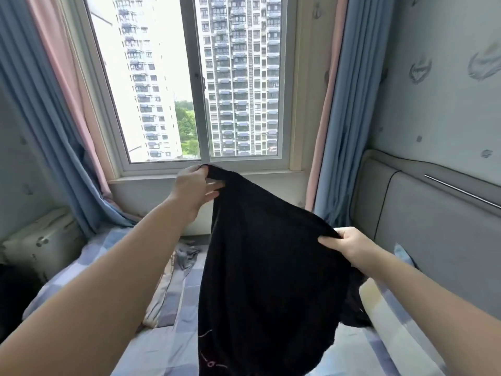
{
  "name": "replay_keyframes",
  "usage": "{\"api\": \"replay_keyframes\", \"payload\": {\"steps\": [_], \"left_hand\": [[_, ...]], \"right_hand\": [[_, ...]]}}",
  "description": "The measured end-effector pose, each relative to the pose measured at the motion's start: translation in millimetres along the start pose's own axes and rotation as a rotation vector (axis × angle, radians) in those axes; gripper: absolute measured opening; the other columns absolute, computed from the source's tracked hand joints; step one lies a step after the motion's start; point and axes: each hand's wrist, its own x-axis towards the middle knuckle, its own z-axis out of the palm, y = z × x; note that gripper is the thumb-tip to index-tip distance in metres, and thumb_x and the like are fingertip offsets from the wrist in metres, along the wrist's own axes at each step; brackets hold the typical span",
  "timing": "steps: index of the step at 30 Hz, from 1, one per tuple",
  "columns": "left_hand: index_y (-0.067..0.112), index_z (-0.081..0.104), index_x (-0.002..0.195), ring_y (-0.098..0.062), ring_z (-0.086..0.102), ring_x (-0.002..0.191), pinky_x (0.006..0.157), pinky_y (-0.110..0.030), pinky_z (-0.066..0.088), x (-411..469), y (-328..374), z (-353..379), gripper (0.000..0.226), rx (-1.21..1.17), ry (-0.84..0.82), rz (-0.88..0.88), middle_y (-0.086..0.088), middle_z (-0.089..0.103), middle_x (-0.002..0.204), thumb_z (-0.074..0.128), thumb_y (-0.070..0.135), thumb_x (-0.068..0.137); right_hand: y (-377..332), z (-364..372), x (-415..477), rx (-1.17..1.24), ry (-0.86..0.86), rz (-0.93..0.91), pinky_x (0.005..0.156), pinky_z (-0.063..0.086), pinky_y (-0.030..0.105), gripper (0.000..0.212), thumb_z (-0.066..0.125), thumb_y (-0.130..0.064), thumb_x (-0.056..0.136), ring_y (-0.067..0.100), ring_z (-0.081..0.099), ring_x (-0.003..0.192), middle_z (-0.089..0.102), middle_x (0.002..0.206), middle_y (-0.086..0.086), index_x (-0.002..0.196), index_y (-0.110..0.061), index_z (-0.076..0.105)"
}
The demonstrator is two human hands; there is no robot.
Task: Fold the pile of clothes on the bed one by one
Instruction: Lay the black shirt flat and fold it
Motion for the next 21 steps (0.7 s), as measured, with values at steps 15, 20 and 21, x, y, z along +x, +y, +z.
{"api": "replay_keyframes", "payload": {"steps": [15,20,21], "left_hand": [[0.019,0.074,0.099,-0.011,0.073,0.087,0.085,-0.031,0.060,-67,-65,44,0.014,0.602,-0.507,0.047,0.006,0.077,0.092,0.074,0.029,0.089],[0.018,0.061,0.073,-0.010,0.052,0.057,0.059,-0.029,0.042,-39,-61,13,0.027,0.782,-0.305,0.243,0.008,0.056,0.062,0.069,0.035,0.093],[0.019,0.057,0.069,-0.009,0.047,0.054,0.056,-0.029,0.039,-36,-60,10,0.031,0.766,-0.299,0.272,0.012,0.051,0.057,0.068,0.034,0.094]], "right_hand": [[-142,45,28,0.519,0.210,-0.086,0.058,0.059,0.034,0.022,0.049,-0.018,0.106,0.026,0.070,0.080,0.066,0.092,0.014,0.101,-0.002,0.063],[-135,30,30,0.620,0.280,-0.001,0.065,0.061,0.044,0.026,0.043,-0.017,0.109,0.034,0.073,0.094,0.069,0.114,0.020,0.123,0.000,0.055],[-132,28,31,0.642,0.281,0.007,0.062,0.061,0.043,0.027,0.041,-0.017,0.109,0.034,0.073,0.095,0.069,0.116,0.020,0.126,0.000,0.054]]}}
